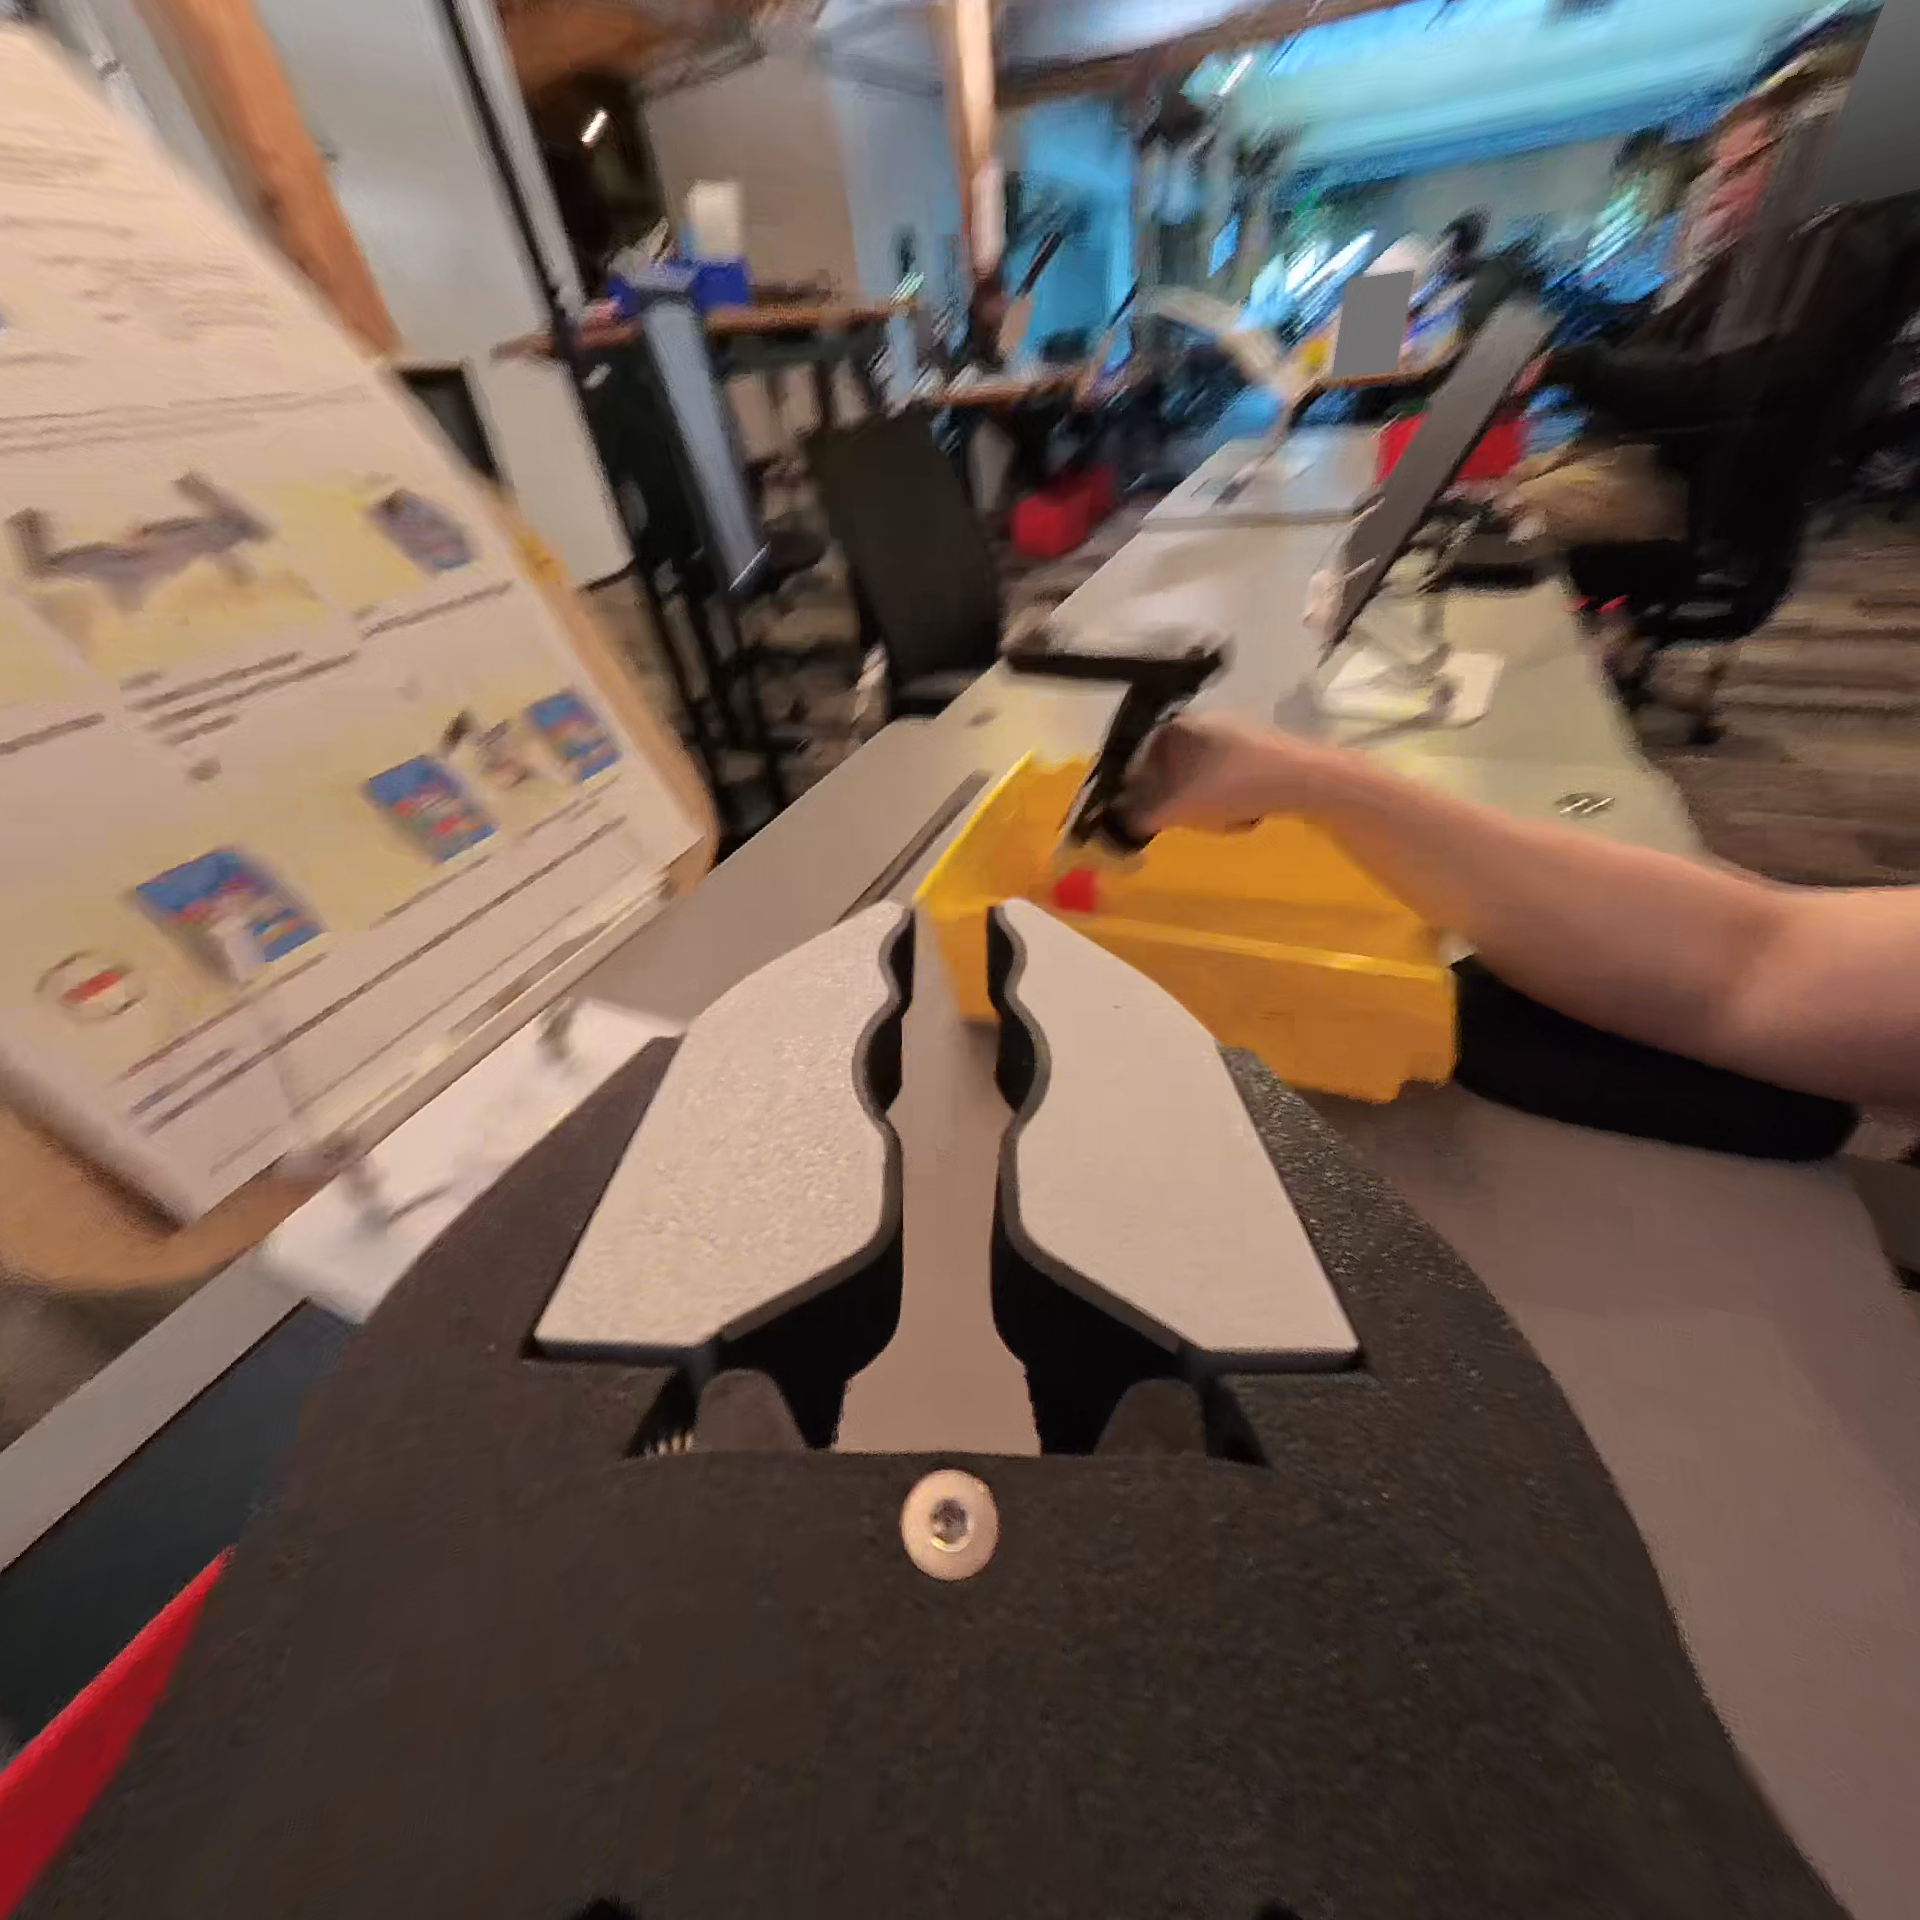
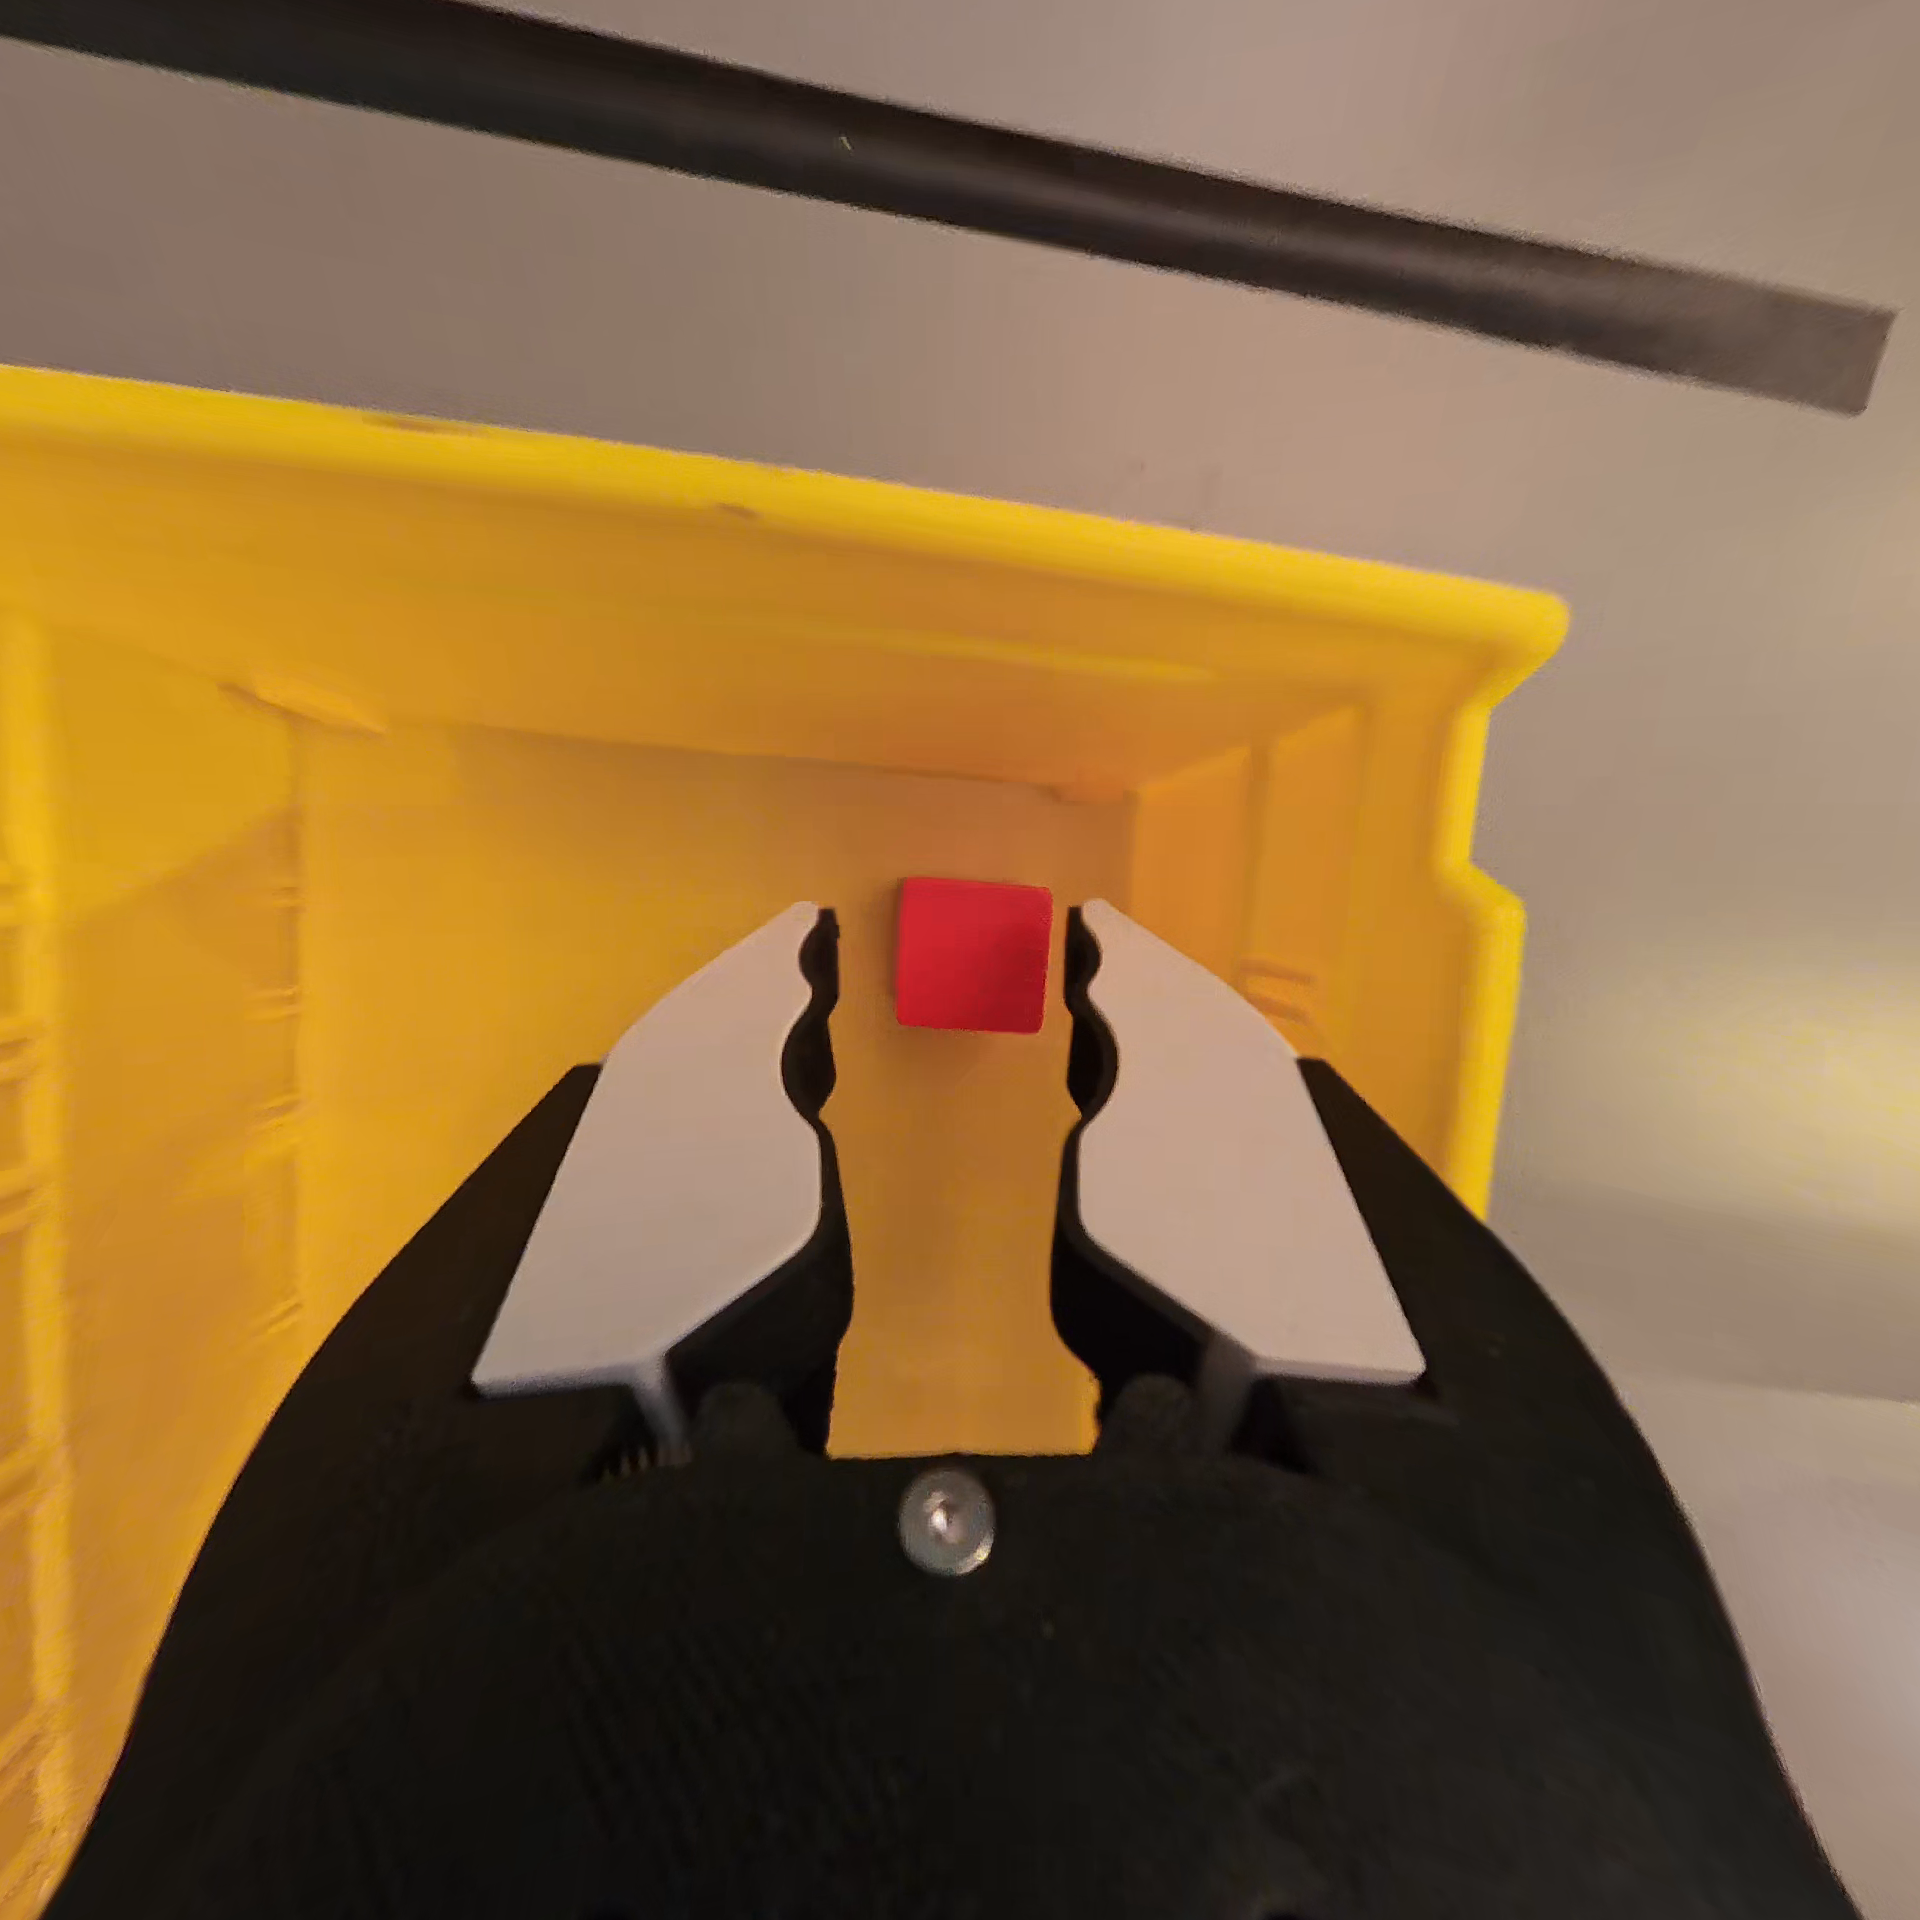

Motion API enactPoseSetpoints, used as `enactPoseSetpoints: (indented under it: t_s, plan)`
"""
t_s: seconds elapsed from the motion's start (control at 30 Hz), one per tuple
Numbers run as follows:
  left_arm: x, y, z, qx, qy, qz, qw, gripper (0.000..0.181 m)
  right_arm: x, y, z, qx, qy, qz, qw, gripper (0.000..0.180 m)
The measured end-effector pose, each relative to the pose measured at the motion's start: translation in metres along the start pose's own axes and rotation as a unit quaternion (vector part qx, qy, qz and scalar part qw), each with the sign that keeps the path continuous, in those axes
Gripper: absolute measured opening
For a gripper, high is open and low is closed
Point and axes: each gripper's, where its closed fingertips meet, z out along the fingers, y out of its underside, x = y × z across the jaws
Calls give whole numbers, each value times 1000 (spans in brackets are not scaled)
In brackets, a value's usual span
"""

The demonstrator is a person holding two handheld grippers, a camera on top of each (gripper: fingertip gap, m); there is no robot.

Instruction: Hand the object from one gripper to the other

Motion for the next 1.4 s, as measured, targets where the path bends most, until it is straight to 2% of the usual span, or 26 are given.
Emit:
enactPoseSetpoints:
  t_s: [0.07, 0.13, 0.2, 0.3, 0.5, 0.67, 0.8, 1.07, 1.4]
  plan:
    - [-26, 23, -19, -82, -76, 15, 994, 23, -6, -7, -14, 19, -11, -8, 1000, 46]
    - [-57, 53, -45, -176, -164, 22, 970, 27, -14, -11, -27, 36, -30, -13, 999, 47]
    - [-76, 81, -65, -246, -211, 9, 946, 28, -22, -14, -37, 48, -45, -23, 998, 47]
    - [-80, 113, -75, -299, -191, -29, 934, 31, -28, -16, -46, 56, -46, -44, 996, 47]
    - [-88, 187, -83, -417, -139, 1, 898, 36, -31, -14, -50, 58, -68, -48, 995, 47]
    - [-90, 223, -75, -447, -102, -22, 888, 34, -28, -8, -46, 45, -64, -61, 995, 47]
    - [-98, 246, -84, -502, -116, -8, 857, 44, -30, -6, -43, 36, -73, -66, 995, 46]
    - [-98, 270, -90, -552, -110, -16, 826, 44, -39, -5, -41, 33, -75, -93, 992, 46]
    - [-95, 286, -84, -566, -90, -42, 819, 38, -39, -3, -41, 31, -76, -101, 991, 46]
